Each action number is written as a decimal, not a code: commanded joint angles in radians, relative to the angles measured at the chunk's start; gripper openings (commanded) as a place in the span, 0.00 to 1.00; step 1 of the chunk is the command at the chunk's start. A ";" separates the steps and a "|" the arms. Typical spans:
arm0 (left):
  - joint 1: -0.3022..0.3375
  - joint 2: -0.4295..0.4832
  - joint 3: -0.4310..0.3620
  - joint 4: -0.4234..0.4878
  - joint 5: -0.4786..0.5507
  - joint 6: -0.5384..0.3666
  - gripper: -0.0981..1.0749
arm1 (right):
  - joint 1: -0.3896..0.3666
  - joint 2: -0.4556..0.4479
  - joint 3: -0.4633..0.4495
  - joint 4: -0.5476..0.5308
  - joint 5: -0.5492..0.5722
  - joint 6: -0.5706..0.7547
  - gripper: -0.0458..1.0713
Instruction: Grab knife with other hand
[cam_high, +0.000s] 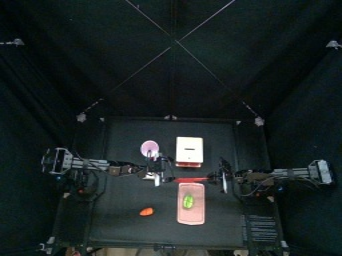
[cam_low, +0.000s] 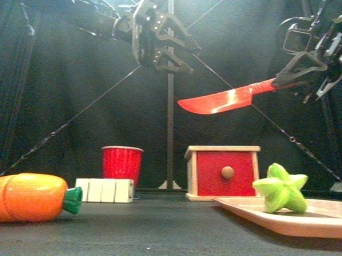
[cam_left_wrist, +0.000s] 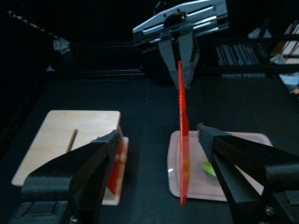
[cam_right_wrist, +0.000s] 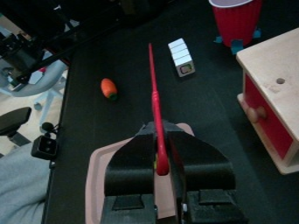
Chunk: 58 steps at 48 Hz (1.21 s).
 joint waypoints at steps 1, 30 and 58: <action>-0.080 -0.006 -0.003 0.167 0.097 0.074 0.96 | -0.003 0.002 -0.015 -0.002 -0.005 -0.006 0.32; -0.206 0.044 -0.227 -1.055 0.827 1.158 0.96 | -0.006 -0.002 -0.017 -0.005 -0.003 -0.008 0.32; -0.189 0.170 -0.425 -1.568 0.861 1.631 0.96 | -0.020 -0.002 -0.021 -0.011 -0.005 -0.012 0.32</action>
